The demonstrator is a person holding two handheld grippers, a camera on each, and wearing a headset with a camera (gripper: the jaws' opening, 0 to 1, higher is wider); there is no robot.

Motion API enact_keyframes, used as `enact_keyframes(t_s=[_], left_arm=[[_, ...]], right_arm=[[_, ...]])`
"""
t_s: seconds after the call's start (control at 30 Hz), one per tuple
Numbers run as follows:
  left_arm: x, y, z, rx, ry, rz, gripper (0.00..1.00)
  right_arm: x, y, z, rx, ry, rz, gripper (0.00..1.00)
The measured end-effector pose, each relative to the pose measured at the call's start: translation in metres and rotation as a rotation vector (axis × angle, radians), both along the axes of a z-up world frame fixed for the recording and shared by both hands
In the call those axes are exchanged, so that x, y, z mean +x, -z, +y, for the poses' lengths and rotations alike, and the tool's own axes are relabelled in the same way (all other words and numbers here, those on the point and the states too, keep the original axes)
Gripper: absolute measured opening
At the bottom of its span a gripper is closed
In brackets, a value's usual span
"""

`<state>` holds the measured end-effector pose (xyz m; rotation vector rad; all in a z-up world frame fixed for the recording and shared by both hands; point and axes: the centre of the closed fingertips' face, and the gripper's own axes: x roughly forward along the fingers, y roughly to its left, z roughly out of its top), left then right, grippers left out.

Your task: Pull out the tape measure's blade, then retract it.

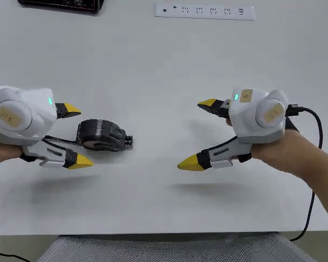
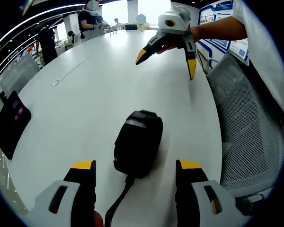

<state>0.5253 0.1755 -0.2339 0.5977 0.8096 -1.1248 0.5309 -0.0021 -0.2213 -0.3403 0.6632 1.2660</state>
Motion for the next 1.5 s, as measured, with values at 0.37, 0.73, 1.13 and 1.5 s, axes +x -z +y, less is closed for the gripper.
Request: enact_keyframes(t_s=[0.37,0.73,1.13,1.5], left_arm=[[0.004,0.005,0.0,0.046,0.029,0.009,0.5],[0.004,0.009,-0.001,0.077,0.073,0.004,0.36],[0.005,0.012,-0.007,0.079,0.079,0.01,0.3],[0.006,0.013,-0.007,0.09,0.078,0.019,0.29]], right_arm=[[0.001,0.001,0.01,0.008,-0.012,-0.001,0.92],[0.0,0.001,0.019,0.021,-0.02,0.003,0.92],[-0.003,0.003,0.026,0.025,-0.029,0.014,0.9],[-0.007,0.009,0.033,0.027,-0.045,0.019,0.89]])
